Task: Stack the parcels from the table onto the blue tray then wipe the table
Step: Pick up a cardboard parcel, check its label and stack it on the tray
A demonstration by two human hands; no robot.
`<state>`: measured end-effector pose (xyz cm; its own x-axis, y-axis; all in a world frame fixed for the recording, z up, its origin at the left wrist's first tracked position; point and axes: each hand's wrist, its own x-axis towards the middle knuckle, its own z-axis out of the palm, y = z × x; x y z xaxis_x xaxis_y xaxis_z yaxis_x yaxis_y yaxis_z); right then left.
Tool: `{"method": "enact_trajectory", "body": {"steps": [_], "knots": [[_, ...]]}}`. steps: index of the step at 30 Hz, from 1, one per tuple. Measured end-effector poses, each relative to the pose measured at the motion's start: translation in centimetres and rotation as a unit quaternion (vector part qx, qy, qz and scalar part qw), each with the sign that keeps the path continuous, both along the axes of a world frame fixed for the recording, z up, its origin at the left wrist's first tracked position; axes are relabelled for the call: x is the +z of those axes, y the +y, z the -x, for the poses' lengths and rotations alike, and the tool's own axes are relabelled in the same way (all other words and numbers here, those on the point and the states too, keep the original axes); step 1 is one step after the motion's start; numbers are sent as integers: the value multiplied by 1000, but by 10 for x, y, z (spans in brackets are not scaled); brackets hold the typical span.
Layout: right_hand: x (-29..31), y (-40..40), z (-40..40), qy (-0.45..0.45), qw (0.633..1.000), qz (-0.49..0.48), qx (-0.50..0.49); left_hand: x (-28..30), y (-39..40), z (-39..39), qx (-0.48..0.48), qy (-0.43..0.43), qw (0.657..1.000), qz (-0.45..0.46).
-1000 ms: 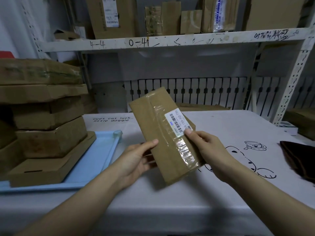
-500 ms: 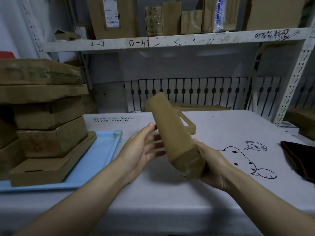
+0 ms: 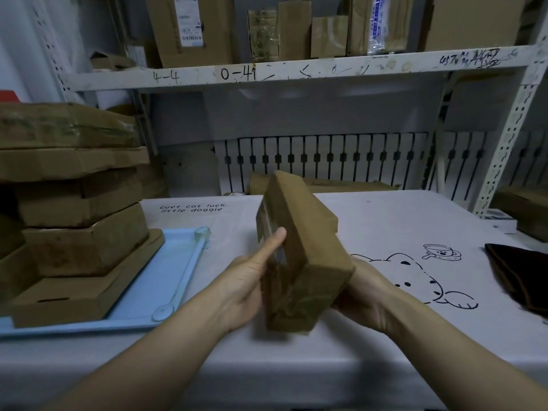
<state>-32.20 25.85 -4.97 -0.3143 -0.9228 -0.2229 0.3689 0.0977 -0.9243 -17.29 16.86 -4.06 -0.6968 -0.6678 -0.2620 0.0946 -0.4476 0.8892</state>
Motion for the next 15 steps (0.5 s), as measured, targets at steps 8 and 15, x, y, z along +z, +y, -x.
{"method": "enact_trajectory", "body": {"steps": [8, 15], "knots": [[14, 6, 12, -73, 997, -1, 11, 0, 0, -5, 112, -39, 990, 74], [3, 9, 17, -84, 996, 1, -31, 4, 0, -12, 101, -35, 990, 95]]}}
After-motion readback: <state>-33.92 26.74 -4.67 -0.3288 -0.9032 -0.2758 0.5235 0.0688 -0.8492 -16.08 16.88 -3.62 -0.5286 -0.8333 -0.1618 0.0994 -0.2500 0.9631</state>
